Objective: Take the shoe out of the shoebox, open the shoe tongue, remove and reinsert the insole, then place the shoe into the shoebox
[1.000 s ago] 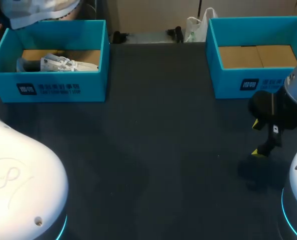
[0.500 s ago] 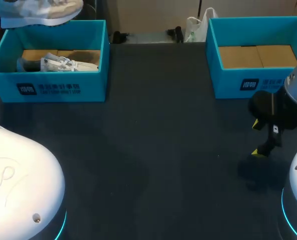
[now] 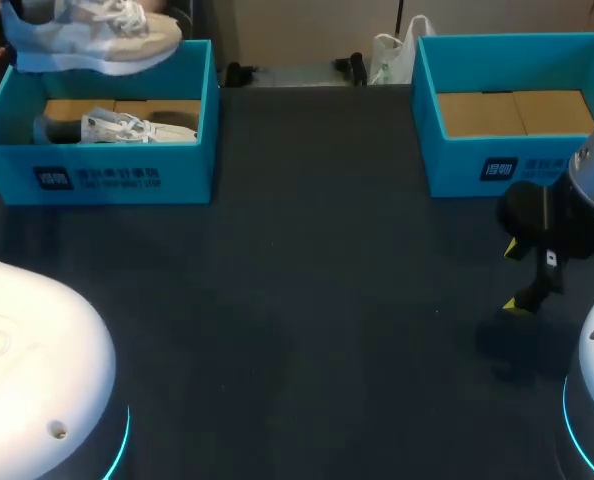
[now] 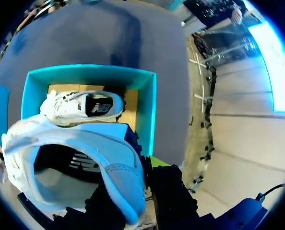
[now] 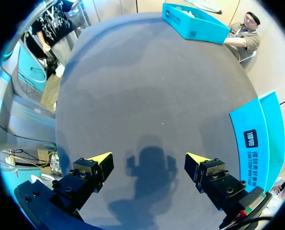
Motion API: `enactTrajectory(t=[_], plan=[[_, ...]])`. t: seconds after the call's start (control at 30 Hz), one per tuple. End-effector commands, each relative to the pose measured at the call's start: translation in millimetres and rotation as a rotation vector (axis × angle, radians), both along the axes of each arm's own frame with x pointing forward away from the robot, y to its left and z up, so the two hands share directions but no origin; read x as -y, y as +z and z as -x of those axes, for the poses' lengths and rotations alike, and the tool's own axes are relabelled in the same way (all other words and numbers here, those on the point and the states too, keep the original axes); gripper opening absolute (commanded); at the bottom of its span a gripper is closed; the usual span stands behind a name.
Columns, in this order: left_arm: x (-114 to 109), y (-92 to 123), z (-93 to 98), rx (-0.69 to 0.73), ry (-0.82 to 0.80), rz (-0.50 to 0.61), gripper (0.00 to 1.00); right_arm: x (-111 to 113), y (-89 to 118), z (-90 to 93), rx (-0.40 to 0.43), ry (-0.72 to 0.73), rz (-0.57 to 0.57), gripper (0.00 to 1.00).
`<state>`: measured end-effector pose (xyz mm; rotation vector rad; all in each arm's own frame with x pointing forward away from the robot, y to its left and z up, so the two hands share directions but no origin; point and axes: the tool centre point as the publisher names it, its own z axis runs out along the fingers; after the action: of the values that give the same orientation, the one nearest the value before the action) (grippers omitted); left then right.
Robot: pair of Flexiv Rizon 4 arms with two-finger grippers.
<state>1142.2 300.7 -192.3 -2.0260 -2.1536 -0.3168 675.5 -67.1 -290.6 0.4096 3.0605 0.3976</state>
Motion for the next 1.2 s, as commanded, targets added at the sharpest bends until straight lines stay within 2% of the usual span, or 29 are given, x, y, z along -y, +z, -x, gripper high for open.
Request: enactTrajectory(t=[0.03, 0.23, 0.3, 0.5, 0.63, 0.97, 1.2], plan=[[-8, -2, 2.8, 0.027, -0.032, 0.014, 0.00, -1, -1, 0.4, 0.001, -0.001, 0.003, 1.00], [-8, -2, 2.8, 0.027, -0.032, 0.014, 0.00, -1, -1, 0.4, 0.001, -0.001, 0.003, 1.00], [-2, -12, -6.4, 0.073, -0.007, -0.016, 0.00, -1, -1, 0.4, 0.001, -0.001, 0.003, 1.00], [-2, -36, -21.2, 0.042, 0.007, -0.010, 0.00, -1, -1, 0.4, 0.001, -0.001, 0.003, 1.00], [-4, -45, -29.6, 0.041, 0.024, -0.019, 0.00, -1, -1, 0.4, 0.001, -0.001, 0.003, 1.00], [-6, -48, -48.8, 0.057, 0.065, -0.025, 0.00, -1, -1, 0.4, 0.001, -0.001, 0.003, 1.00], [-6, -62, -56.7, 0.054, 0.058, -0.031, 0.00, -1, -1, 0.4, 0.001, -0.001, 0.003, 1.00]])
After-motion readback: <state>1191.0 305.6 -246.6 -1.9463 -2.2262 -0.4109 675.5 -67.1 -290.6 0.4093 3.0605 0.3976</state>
